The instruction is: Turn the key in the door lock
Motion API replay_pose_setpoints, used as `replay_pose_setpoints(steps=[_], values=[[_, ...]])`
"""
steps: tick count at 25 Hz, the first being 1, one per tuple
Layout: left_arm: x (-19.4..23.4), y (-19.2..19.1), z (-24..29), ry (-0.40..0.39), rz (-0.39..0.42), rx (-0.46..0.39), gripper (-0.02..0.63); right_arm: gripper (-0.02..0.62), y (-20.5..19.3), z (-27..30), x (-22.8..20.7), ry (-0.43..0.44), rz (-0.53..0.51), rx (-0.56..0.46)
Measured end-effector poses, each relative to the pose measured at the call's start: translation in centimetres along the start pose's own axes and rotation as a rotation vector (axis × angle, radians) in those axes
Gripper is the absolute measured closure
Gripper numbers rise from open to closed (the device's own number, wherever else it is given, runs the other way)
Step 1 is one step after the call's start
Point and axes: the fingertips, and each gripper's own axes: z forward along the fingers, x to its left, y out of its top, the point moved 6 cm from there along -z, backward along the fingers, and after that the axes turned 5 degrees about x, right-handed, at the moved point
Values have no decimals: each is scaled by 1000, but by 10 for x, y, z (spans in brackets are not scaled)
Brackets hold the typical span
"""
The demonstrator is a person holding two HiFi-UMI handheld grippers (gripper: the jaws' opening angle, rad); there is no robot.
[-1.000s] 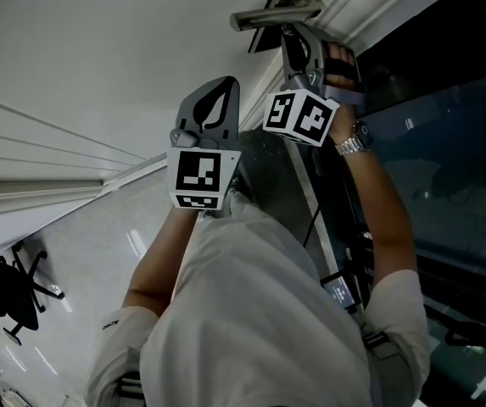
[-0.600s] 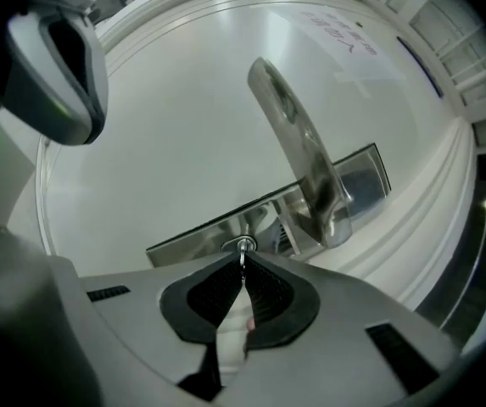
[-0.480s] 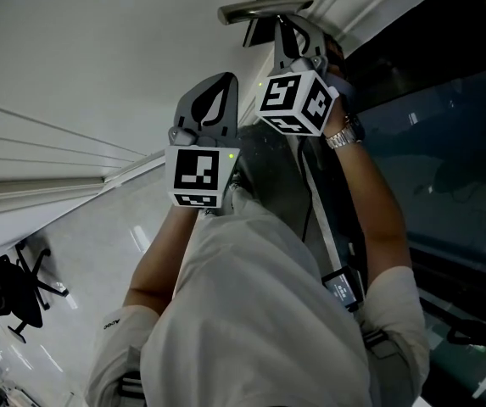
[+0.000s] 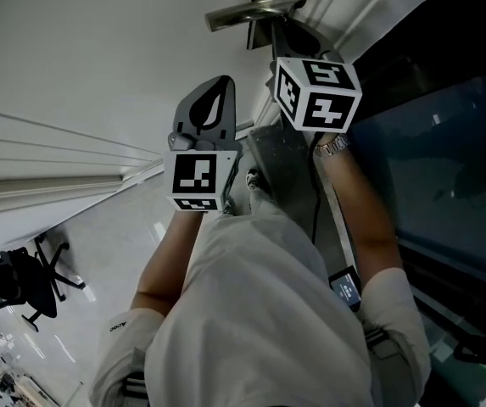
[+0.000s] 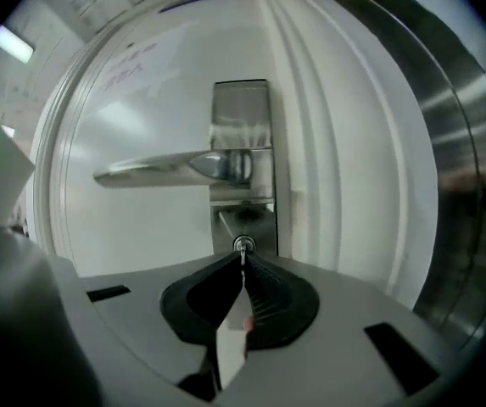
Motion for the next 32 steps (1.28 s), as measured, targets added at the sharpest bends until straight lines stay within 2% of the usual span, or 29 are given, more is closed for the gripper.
replay_pose_setpoints(steps=[3,5,14,16,17,18,20,24,27,29,32], values=[[-2,2,2,17,10,8,597,584,-3,0,-6,86,284,-12],[-5,3,4,22,21,14,597,584,-4,0,-9,132,435,-16],[-11,1,9,47,46,42,597,583,-11,0,-17,323,1022,-57],[-11,2,9,49,45,41,597,581,-12,1,-17,356,1070,-62],[-11,2,9,49,45,40,597,580,-11,1,-18,363,1034,-61],[-11,2,8,48,44,38,597,580,-9,1,-18,360,955,-58],[-12,2,8,45,42,35,597,577,-5,-2,-19,324,721,-57],[-10,3,5,41,35,30,597,455,3,-13,-16,219,211,-39],[-10,2,3,35,30,29,597,436,1,-17,-7,164,-107,12],[-11,2,2,29,32,27,597,434,-1,-18,-1,119,-291,41],[-12,2,1,21,33,24,597,434,-3,-17,6,44,-512,55]])
